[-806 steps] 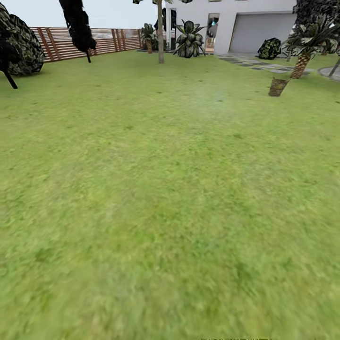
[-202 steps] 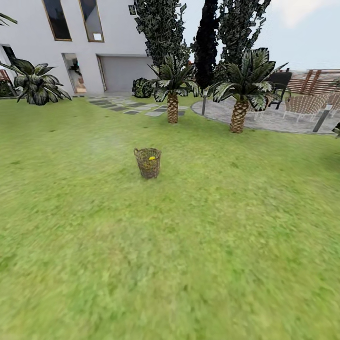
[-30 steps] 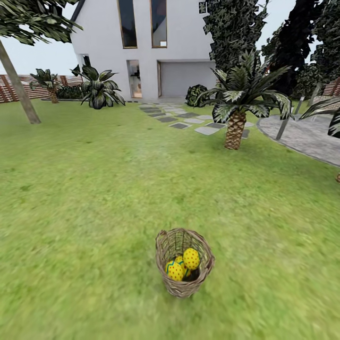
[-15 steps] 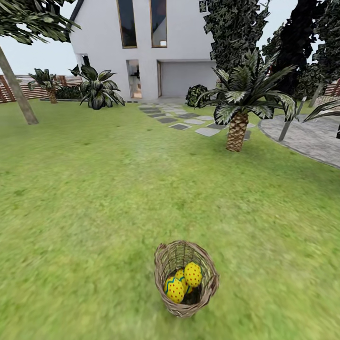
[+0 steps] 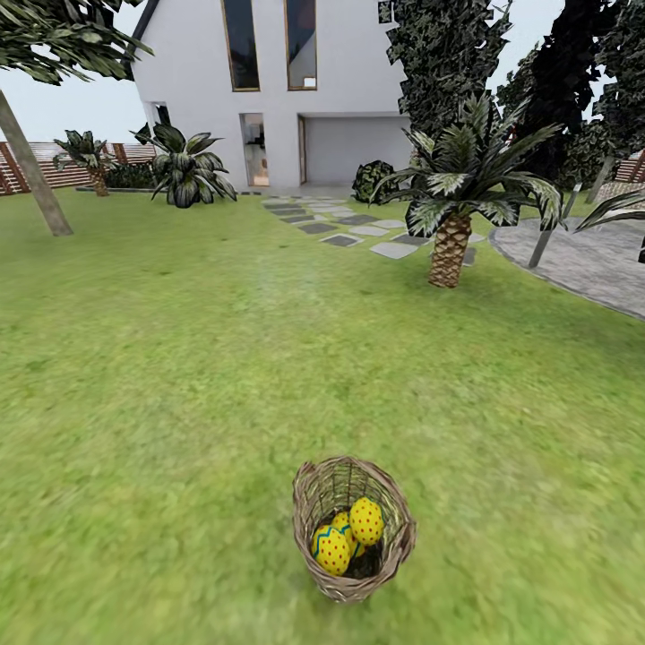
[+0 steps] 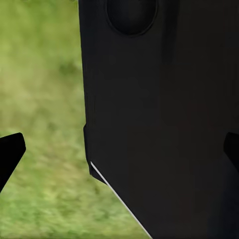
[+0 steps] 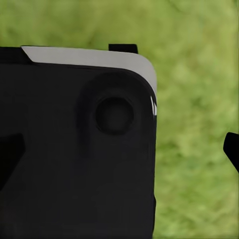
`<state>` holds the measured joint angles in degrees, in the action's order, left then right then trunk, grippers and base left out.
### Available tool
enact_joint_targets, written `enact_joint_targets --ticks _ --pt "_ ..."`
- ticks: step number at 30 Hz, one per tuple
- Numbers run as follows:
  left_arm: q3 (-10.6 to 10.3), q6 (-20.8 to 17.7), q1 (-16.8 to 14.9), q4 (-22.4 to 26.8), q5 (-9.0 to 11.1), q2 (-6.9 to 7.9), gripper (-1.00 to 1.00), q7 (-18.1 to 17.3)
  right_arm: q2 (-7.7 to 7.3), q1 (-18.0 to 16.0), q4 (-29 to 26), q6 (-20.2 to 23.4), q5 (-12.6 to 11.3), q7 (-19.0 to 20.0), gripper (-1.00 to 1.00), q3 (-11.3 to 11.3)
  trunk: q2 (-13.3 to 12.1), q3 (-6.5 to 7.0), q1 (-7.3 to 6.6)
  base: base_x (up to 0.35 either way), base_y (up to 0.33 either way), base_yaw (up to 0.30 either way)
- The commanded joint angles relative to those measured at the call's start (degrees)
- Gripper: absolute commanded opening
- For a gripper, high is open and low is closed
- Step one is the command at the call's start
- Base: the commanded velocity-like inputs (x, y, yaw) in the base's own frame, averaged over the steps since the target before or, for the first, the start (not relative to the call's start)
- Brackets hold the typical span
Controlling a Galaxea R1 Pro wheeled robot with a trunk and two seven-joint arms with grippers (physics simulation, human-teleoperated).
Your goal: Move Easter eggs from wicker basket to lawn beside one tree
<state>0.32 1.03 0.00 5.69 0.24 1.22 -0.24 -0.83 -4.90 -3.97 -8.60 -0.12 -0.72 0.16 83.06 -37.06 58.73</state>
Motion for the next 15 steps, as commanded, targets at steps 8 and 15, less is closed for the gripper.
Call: enact_joint_targets --ticks 8,15 --pt "0.12 0.11 0.00 0.11 0.09 0.05 1.00 0.13 0.11 -0.03 0.09 -0.12 -0.61 0.37 1.00 -0.37 0.02 0.09 0.00 0.000 0.000 -0.110" --pt "0.06 0.11 0.00 0.08 0.05 0.02 1.00 0.08 0.01 -0.03 0.00 -0.15 -0.59 0.45 1.00 -0.42 0.02 0.42 0.00 0.116 0.026 -0.254"
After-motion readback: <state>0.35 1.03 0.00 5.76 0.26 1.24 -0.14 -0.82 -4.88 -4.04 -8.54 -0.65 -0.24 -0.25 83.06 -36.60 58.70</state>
